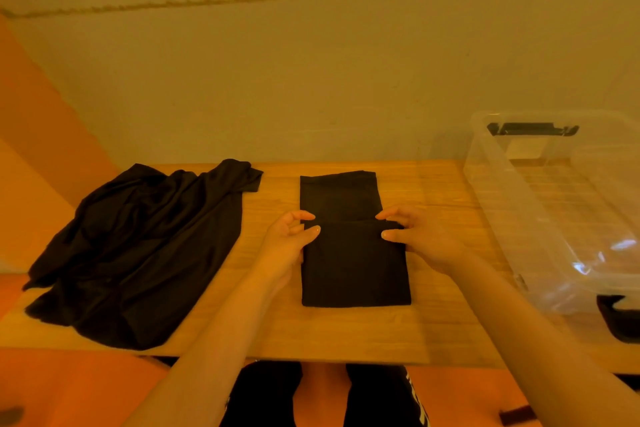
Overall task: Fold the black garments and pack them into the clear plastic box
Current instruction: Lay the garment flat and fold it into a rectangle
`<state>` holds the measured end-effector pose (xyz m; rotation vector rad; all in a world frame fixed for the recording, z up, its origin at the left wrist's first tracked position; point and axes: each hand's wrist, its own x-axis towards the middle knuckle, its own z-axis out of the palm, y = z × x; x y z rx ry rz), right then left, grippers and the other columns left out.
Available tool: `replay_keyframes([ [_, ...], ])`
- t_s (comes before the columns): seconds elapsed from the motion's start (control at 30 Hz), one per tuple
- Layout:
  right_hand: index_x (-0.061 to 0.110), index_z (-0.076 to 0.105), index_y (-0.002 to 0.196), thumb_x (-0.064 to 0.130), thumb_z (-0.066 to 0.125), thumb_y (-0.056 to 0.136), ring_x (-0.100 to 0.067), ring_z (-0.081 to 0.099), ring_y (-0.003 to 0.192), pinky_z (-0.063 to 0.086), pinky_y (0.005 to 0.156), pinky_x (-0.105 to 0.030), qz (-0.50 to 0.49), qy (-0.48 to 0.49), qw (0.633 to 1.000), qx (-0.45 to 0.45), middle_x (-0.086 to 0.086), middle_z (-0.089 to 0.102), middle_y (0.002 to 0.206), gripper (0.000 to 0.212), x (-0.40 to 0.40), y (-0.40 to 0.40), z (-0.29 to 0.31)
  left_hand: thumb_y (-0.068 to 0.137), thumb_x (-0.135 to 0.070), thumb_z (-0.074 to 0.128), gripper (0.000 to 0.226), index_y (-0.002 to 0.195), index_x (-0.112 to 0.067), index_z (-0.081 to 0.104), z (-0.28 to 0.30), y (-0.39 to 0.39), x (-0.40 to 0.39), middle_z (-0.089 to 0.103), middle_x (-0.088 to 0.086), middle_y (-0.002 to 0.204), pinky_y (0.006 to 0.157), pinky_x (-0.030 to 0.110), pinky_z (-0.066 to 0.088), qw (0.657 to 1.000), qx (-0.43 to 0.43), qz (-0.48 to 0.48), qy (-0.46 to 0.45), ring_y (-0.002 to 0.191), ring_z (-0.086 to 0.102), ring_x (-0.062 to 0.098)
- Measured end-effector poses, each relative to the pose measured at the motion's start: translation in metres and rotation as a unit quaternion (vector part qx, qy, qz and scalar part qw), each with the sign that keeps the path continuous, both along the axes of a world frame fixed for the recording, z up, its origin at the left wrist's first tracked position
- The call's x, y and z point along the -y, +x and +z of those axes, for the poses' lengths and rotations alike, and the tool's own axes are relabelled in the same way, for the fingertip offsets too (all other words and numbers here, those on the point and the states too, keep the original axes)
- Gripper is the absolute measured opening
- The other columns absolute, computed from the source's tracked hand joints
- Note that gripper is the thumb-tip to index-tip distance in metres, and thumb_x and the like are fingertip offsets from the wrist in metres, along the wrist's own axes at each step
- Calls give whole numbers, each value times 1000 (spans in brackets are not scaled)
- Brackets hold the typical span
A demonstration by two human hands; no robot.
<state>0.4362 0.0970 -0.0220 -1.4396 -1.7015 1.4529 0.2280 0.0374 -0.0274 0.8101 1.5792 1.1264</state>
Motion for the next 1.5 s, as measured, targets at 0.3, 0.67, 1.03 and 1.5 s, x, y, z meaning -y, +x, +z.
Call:
replay_keyframes([
  [0.3,20,62,89,2,57,88,-22,63,99,52,71,-23,-44,-11,992,-118,-7,64,102,19,-73,-22,36,91,-4,54,15,94,-18,57,35,-16,-66,65,-1,95,70,23,54,992,78,22,95,85,64,10],
  [0.67,11,46,133,6,54,91,-25,50,116,42,90,-30,-27,193,950,244,-9,47,132,42,-150,-62,-4,96,-14,48,35,131,-8,47,-14,-34,-142,54,9,129,80,16,36,923,-374,75,54,119,50,25],
  [1.03,22,4,149,45,28,98,-13,-8,144,-2,116,-37,176,212,874,400,3,-4,157,61,-96,-61,-35,98,-48,26,63,150,-22,3,-41,-13,-105,-5,-2,158,116,37,-3,785,-565,-251,-30,144,-10,15],
  [1.5,28,32,142,30,39,98,-3,12,141,4,110,-16,221,269,874,340,11,22,153,44,4,-7,-29,95,-29,49,43,136,-32,39,-39,-23,8,34,-14,147,108,13,13,837,-471,-260,99,128,15,-11],
])
